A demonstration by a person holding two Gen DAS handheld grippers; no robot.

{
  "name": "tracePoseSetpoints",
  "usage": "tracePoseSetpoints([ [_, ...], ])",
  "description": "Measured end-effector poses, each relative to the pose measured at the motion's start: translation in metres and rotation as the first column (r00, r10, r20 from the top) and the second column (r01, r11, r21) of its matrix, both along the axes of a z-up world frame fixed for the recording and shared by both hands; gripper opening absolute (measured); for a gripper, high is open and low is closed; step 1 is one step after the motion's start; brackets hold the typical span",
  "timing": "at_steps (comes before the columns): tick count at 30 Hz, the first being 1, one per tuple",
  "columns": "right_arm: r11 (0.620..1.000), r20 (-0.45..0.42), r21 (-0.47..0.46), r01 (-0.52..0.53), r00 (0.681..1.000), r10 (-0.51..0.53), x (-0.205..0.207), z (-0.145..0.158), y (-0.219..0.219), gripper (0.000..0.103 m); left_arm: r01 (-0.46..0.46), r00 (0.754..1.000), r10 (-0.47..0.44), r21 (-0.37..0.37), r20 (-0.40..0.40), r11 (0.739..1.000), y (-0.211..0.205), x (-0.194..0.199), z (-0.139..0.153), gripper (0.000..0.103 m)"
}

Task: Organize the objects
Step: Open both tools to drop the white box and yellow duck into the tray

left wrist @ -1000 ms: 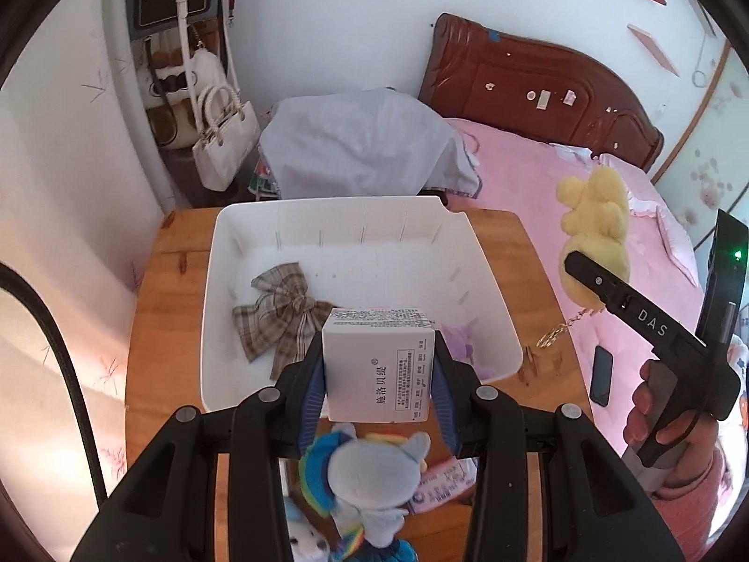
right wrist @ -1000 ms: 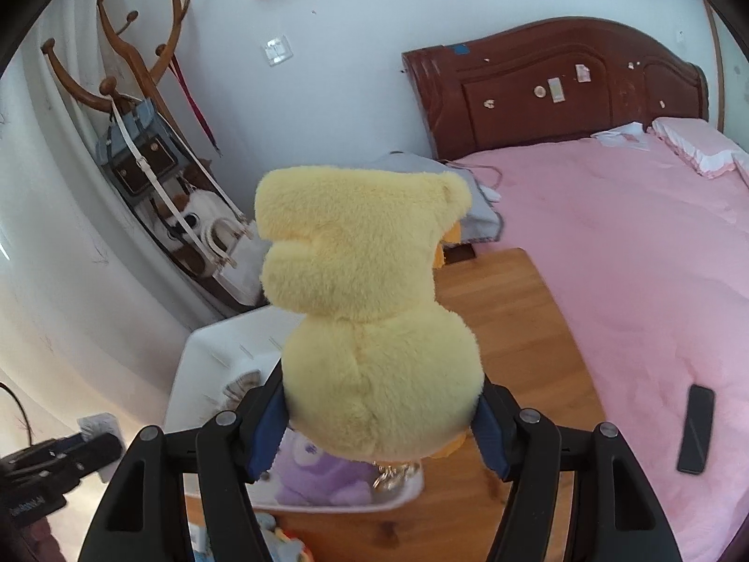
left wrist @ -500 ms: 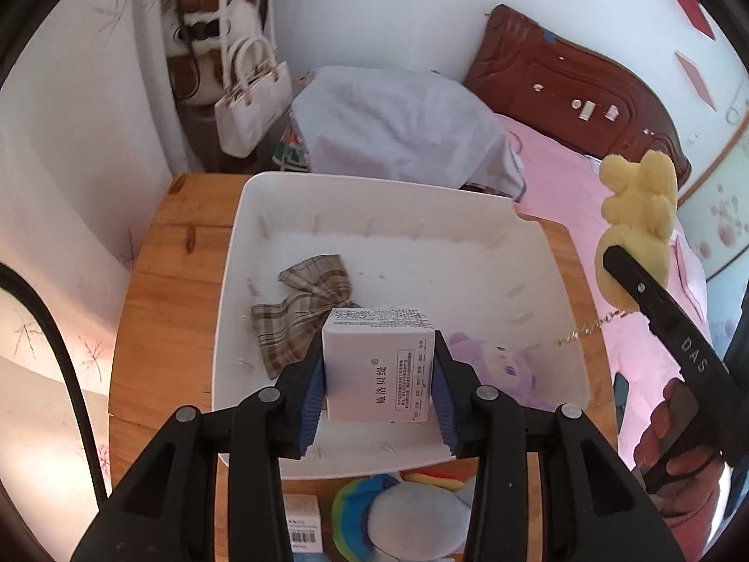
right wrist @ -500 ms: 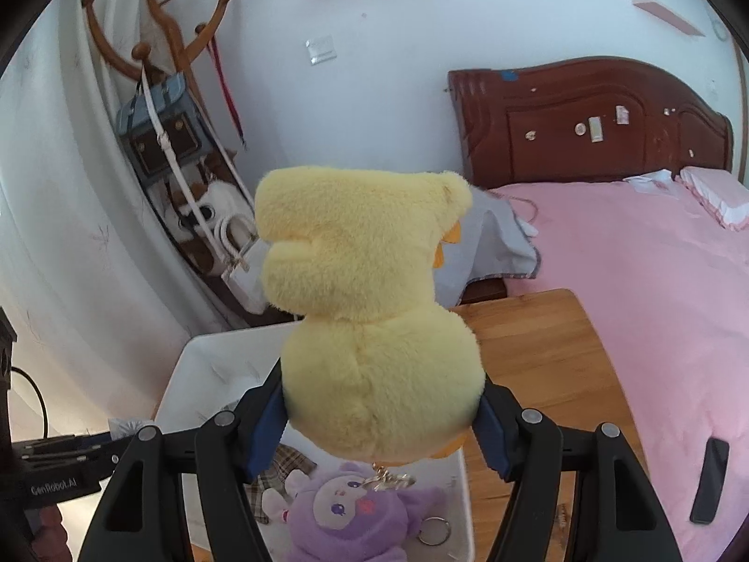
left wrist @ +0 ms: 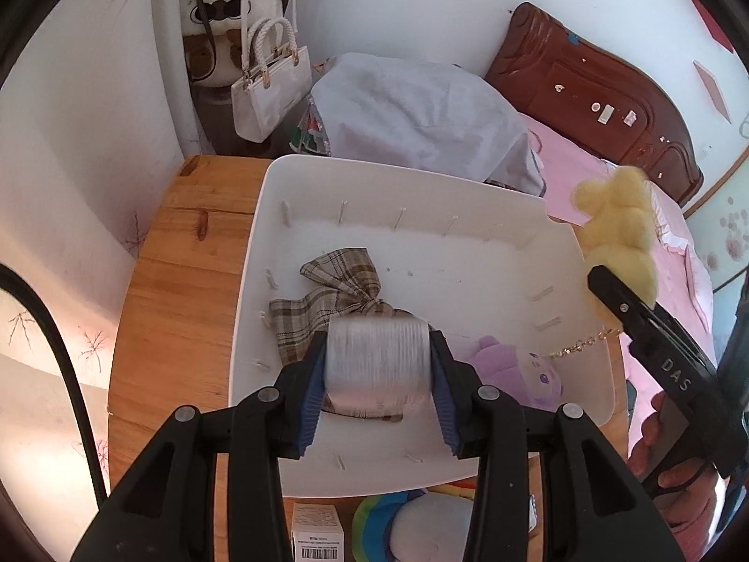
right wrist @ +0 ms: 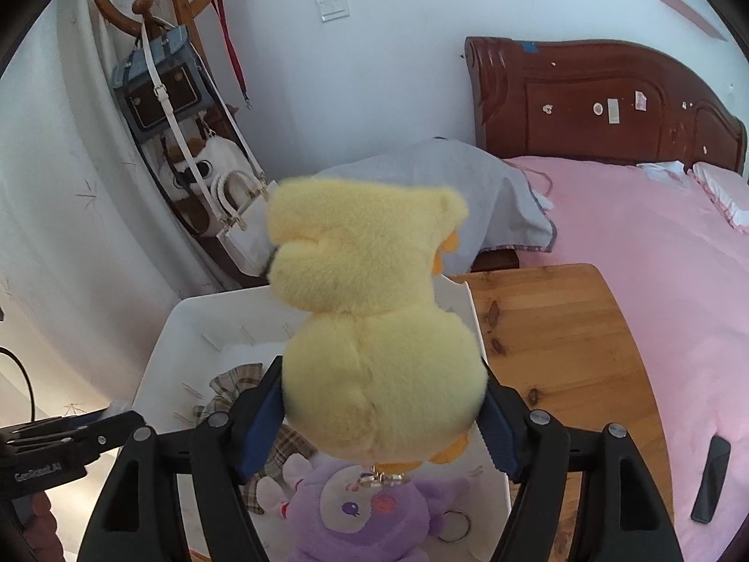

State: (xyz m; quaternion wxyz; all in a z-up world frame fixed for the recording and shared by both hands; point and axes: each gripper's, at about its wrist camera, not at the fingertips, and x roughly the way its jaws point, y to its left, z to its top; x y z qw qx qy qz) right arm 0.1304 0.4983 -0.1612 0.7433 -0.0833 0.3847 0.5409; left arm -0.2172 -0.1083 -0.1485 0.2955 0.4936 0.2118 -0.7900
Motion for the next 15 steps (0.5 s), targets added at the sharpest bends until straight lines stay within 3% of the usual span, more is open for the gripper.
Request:
tracePoseSetpoints([
  [5, 1.0, -0.008, 0.001, 0.006, 1.0, -0.006, 0.0, 0.003, -0.002, 0.079, 0.006, 1.0, -0.006, -0.024, -0.007, 1.0, 0.002, 0.001, 0.005, 0.059],
  [15, 1.0, 0.014, 0.018, 0.013, 1.0, -0.013, -0.001, 0.023, -0.017, 0.081, -0.02, 0.999, 0.017, -0.074, -0.049, 0.997, 0.008, 0.007, 0.027, 0.063],
])
